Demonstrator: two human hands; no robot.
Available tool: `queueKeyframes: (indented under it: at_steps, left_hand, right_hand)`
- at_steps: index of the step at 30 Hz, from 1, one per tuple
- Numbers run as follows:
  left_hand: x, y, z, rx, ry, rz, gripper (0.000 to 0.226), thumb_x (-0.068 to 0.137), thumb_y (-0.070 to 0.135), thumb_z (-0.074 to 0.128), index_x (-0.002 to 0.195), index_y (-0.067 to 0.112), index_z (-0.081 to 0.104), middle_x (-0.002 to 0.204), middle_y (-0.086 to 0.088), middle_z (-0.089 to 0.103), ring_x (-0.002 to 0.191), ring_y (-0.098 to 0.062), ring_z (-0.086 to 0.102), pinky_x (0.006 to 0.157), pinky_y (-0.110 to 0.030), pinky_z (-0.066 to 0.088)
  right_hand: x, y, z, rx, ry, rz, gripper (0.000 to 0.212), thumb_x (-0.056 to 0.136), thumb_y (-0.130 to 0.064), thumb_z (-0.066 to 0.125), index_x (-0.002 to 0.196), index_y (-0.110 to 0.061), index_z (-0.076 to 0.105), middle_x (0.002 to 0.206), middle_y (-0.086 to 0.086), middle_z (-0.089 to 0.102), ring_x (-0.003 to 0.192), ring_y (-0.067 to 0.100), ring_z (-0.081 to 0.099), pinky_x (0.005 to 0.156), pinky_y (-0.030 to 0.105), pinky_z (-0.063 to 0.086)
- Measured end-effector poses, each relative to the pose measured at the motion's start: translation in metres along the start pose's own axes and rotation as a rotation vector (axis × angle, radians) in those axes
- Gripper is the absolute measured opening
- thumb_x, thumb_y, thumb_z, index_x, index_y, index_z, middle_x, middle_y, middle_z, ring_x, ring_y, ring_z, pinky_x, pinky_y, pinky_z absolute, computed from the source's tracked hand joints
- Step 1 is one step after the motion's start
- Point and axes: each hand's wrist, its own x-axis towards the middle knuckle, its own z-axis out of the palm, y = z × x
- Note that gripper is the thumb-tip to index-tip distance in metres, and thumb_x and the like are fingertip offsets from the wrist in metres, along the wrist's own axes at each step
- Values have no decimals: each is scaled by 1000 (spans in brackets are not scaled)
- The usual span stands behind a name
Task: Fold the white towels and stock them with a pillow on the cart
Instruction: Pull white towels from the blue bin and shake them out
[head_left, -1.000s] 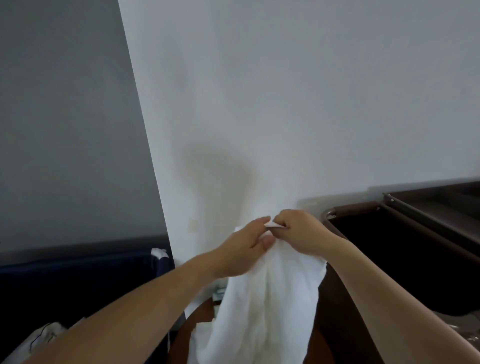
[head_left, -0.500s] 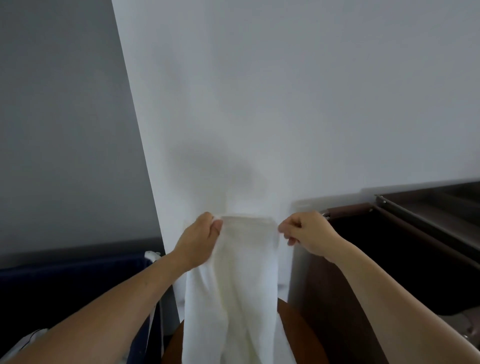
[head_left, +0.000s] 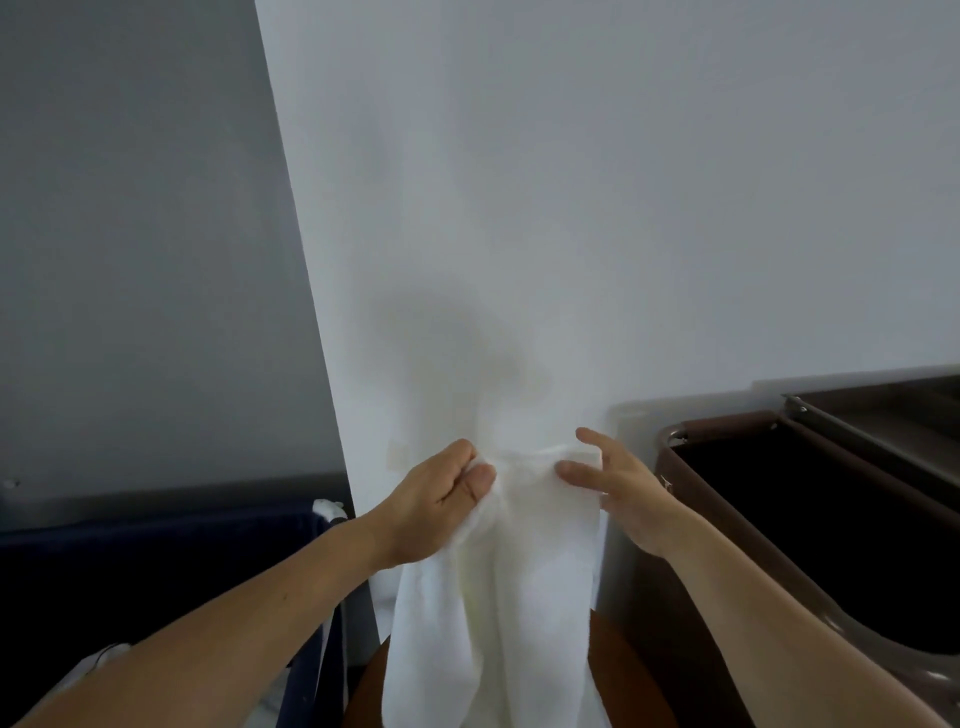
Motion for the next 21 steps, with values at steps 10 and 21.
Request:
queueKeyframes:
  at_steps: [10,21]
  left_hand:
    - [-3,-13,-6,-46,47,-75,33,103,34,40,78,13,38,69,5,37,59,-2,33,56,-20,36]
    - [9,-26,-4,-2,136,-159,34,103,39,38,76,18,38,69,8,38,57,-1,34,55,-16,38]
  right_hand:
    - [-8,4,1,318,-68,-84,47,38,-36,100,73,-12,78,81,11,72,72,19,70,67,26,60]
    - [-15,-25,14,319,262,-170,5,80,-1,74,82,-5,73,74,6,73,68,17,68,65,24,59]
